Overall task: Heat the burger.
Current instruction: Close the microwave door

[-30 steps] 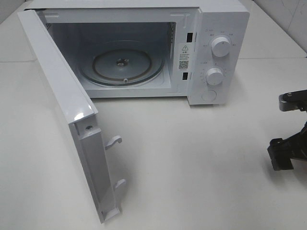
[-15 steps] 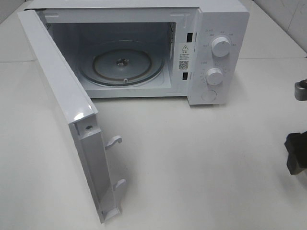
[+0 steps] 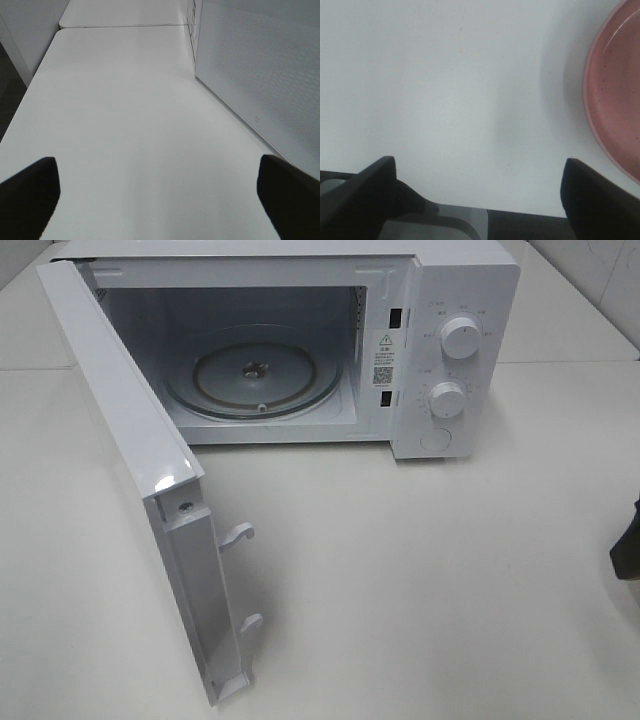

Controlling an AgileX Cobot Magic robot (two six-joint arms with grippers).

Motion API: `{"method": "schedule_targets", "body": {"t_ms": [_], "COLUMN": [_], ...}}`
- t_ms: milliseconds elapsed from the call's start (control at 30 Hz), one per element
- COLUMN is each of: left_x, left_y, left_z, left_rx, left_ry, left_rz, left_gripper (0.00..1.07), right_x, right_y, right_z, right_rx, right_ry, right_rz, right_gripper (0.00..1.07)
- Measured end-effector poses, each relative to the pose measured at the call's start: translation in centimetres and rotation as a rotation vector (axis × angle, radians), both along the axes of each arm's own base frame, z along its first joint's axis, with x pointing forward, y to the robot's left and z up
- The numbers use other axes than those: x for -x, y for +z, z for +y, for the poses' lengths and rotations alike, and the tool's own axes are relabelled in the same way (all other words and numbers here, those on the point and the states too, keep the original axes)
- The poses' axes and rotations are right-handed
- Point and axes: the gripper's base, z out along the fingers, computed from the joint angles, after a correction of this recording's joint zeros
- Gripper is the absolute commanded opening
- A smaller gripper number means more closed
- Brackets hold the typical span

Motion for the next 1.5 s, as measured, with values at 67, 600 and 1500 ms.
{"method": "schedule_targets", "body": {"t_ms": [67,600,1500], "left_x": [0.0,0.0,0.0], "left_y": [0.0,0.0,0.0], "left_z": [0.0,0.0,0.0], "left_rx": [0.000,0.000,0.000], "left_ry": [0.000,0.000,0.000], "left_rz": [0.000,0.000,0.000], "left_gripper": [1.04,1.04,1.04], "right_x": [1.4,8.7,14.6], "right_y": [0.8,3.5,3.1], "right_z": [-0.2,-2.2,-3.9], "right_rx": [-0.020,0.038,0.046], "right_ry": [-0.020,-0.028,-0.102], "right_rz": [-0.061,-0.387,-0.674], "right_gripper": [0.75,0.75,0.75]}}
